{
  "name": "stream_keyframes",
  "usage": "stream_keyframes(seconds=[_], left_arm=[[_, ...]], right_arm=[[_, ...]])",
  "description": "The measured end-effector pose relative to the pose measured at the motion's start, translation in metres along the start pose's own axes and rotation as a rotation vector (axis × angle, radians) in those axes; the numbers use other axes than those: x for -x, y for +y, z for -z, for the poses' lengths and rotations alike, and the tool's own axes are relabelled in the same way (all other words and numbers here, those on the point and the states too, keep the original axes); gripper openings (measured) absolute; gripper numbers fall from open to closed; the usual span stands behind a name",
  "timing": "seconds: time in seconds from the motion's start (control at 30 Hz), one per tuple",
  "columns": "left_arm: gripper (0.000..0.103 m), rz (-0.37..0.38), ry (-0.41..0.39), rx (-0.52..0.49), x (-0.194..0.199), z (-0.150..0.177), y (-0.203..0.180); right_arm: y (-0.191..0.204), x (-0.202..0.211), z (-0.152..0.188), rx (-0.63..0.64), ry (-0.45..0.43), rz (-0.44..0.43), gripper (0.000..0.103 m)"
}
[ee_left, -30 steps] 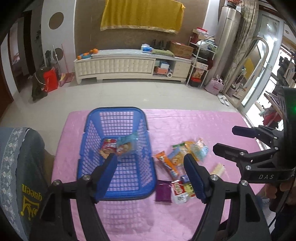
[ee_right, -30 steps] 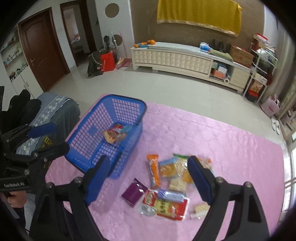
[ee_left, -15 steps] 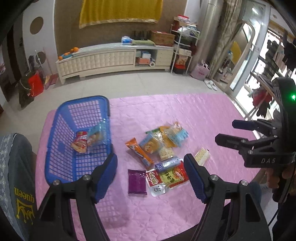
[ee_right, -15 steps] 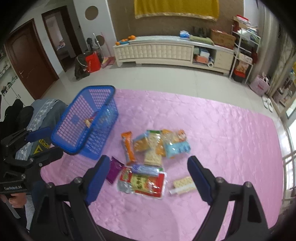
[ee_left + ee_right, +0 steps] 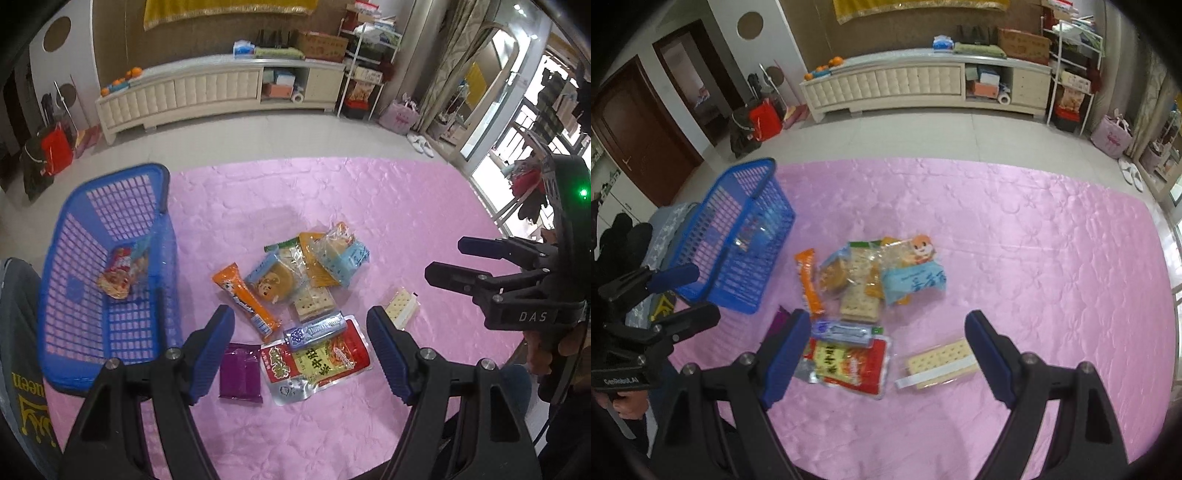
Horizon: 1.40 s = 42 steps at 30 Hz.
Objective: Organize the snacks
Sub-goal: 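Move both tools back over the remaining snack pile, then grasp the blue Doublemint tube with the left tool while the right tool grasps another Dan Huang Su bag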
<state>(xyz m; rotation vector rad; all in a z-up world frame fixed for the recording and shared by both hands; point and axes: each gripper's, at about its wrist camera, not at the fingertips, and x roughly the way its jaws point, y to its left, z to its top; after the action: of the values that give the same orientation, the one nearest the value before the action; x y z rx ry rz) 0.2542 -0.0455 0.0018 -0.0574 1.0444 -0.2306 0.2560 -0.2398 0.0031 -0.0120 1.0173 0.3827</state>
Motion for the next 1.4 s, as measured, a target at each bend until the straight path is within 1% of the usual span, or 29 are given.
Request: stream_keyframes(seconds=[0.13,0.23,0.3,0.47,0.63,0.77,0.8,0.87,1.0,1.07,1.13,1.27,1.33,1.4], left_arm=[[0.072,-0.009,0.04,0.018,-0.028,-0.008,0.002],[0.072,-0.019,0.061,0.019,-0.047,-0.013,0.003],[0.072,-0.017,0.078,0.022,-0.06,-0.015,0.005],[0.072,-0.027,0.113,0.032,-0.089,-0.018,0.01],[0.072,-0.038,0.137,0.046,-0.11,-0.018,0.016],[0.072,-0.005,0.154,0.066,-0.117,-0.016,0.018],[0.072,-0.008,0.154,0.062,-0.119,-0.016,0.018],[0.072,-0.015,0.154,0.051,-0.122,-0.015,0.017],[0.072,-0.016,0.165,0.057,-0.128,-0.015,0.017],[0.072,-0.014,0.166,0.056,-0.126,-0.016,0.015],[0.072,-0.021,0.16,0.038,-0.124,-0.017,0.012],[0.072,-0.035,0.135,-0.037,-0.115,-0.013,0.004],[0.072,-0.034,0.117,-0.103,-0.109,-0.009,-0.005],[0.072,-0.037,0.123,-0.17,-0.106,-0.004,-0.013]], right_arm=[[-0.013,-0.022,-0.006,0.024,0.012,-0.009,0.088],[-0.019,-0.047,-0.013,0.044,0.057,-0.014,0.088],[-0.02,-0.061,-0.017,0.062,0.067,-0.005,0.088],[-0.026,-0.095,-0.026,0.079,0.104,-0.054,0.088],[-0.028,-0.13,-0.032,0.127,0.14,-0.07,0.088],[-0.032,-0.147,-0.035,0.122,0.158,-0.077,0.088],[-0.033,-0.151,-0.035,0.122,0.165,-0.097,0.088],[-0.035,-0.155,-0.036,0.124,0.173,-0.131,0.088],[-0.037,-0.164,-0.035,0.148,0.179,-0.14,0.088],[-0.038,-0.168,-0.033,0.137,0.192,-0.14,0.079],[-0.041,-0.164,-0.03,0.121,0.174,-0.137,0.073],[-0.043,-0.147,-0.019,0.12,0.169,-0.099,0.072],[-0.047,-0.138,-0.014,0.108,0.173,-0.093,0.072],[-0.05,-0.125,-0.009,0.091,0.162,-0.093,0.072]])
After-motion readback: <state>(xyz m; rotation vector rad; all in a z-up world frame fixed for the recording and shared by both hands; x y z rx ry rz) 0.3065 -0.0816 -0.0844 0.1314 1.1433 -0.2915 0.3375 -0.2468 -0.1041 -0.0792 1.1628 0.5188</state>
